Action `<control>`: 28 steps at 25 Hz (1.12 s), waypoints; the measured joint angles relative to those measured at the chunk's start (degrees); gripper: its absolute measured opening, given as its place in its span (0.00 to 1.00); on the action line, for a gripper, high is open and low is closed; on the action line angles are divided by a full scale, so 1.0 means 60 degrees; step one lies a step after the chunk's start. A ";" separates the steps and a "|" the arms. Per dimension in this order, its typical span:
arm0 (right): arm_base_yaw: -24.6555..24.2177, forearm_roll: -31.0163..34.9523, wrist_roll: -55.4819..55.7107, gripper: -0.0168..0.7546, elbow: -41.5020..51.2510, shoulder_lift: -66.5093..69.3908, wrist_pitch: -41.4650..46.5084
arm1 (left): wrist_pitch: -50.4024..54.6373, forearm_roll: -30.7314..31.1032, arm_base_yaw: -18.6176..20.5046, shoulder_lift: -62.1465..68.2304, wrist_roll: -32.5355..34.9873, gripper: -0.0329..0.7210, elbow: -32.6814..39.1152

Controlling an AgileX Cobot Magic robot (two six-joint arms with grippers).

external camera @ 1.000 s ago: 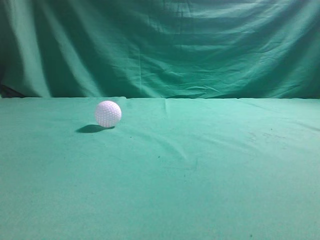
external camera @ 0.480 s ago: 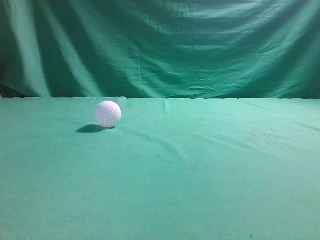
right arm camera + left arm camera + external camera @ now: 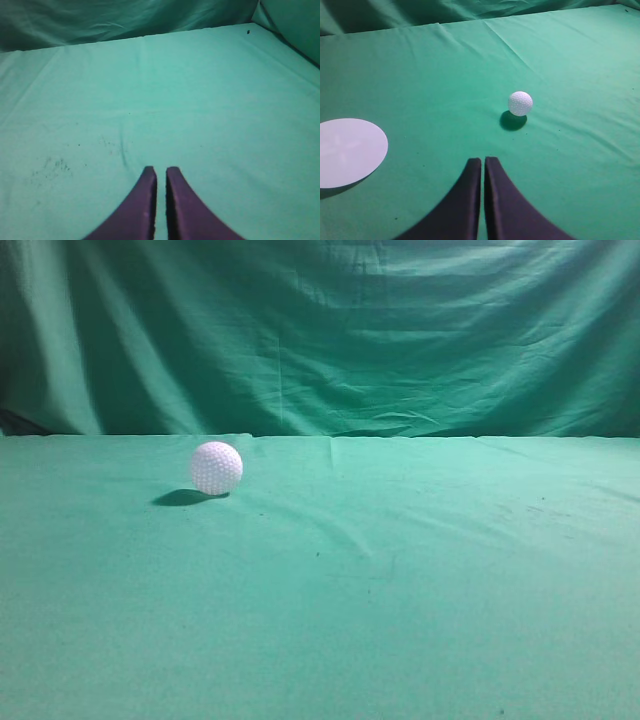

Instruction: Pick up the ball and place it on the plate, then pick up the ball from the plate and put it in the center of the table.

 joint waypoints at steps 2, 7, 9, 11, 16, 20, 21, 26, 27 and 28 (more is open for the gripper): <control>0.0000 0.0000 0.0000 0.09 0.0000 0.0000 0.0016 | 0.0000 0.0000 0.0000 0.0000 0.0000 0.04 0.0000; 0.0000 0.0017 0.0000 0.09 0.0000 0.0000 0.0016 | 0.0000 0.0000 0.0000 0.0000 0.0000 0.04 0.0000; 0.0000 0.0017 0.0000 0.09 0.0000 0.0000 0.0016 | 0.0000 0.0000 0.0000 0.0000 0.0000 0.04 0.0000; 0.0000 0.0017 0.0000 0.09 0.0000 0.0000 0.0016 | 0.0000 0.0000 0.0000 0.0000 0.0000 0.04 0.0000; 0.0000 0.0017 0.0000 0.09 0.0000 0.0000 0.0016 | 0.0000 0.0000 0.0000 -0.0147 0.0000 0.04 0.0000; 0.0000 0.0017 0.0000 0.09 0.0000 0.0000 0.0016 | 0.0000 0.0179 0.0000 -0.0905 0.0000 0.04 0.0000; 0.0000 0.0017 0.0000 0.09 0.0000 0.0000 0.0016 | 0.0000 0.0249 0.0000 -0.1139 0.0000 0.04 0.0000; 0.0000 0.0017 0.0000 0.09 0.0000 0.0000 0.0016 | 0.0000 0.0442 0.0000 -0.2030 0.0000 0.04 0.0301; 0.0000 0.0017 0.0000 0.09 0.0000 0.0000 0.0016 | 0.0000 0.0477 0.0000 -0.2051 0.0000 0.04 0.0433; 0.0000 0.0017 0.0000 0.09 0.0000 0.0000 0.0016 | 0.0000 0.0482 0.0000 -0.2048 0.0000 0.04 0.0573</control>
